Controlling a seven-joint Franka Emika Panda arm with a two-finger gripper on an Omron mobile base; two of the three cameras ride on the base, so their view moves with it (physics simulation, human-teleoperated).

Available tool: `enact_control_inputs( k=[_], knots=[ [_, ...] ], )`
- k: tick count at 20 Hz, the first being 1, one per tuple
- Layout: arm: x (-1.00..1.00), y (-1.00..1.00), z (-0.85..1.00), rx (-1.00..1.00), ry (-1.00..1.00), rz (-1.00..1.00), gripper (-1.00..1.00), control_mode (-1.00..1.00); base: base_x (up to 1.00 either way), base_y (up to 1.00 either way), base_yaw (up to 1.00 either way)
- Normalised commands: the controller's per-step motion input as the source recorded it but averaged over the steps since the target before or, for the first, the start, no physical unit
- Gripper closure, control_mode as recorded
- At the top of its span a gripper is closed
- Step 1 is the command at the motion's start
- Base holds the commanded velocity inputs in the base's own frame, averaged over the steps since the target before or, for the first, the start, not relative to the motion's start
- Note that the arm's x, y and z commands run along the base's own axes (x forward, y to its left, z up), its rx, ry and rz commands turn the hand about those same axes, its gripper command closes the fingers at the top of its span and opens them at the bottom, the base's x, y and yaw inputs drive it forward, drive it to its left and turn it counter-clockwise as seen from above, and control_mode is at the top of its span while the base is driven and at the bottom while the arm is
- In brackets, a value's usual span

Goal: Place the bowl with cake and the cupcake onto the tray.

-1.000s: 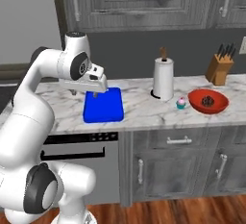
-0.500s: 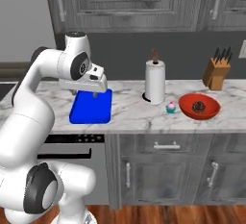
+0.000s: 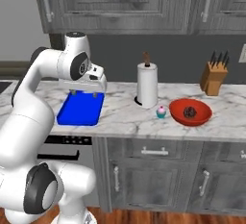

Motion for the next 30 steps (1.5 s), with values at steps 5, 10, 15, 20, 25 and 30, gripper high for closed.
enact_control_inputs(
  k=[5, 10, 15, 20, 25, 30],
  knots=[
    [0.00, 0.00, 0.00, 0.00, 0.00, 0.00, -1.00, 1.00, 0.48, -0.40, 0.14],
    [0.00, 0.00, 0.00, 0.00, 0.00, 0.00, -1.00, 1.00, 0.66, -0.33, 0.04],
    [0.00, 0.00, 0.00, 0.00, 0.00, 0.00, -1.00, 1.00, 0.62, -0.32, 0.06],
    [0.00, 0.00, 0.00, 0.00, 0.00, 0.00, -1.00, 1.00, 0.09, -0.11, 0.03],
    [0.00, 0.00, 0.00, 0.00, 0.00, 0.00, -1.00, 1.00, 0.00, 0.00, 0.00],
    [0.00, 0.00, 0.00, 0.00, 0.00, 0.00, -1.00, 1.00, 0.00, 0.00, 0.00]
  ],
)
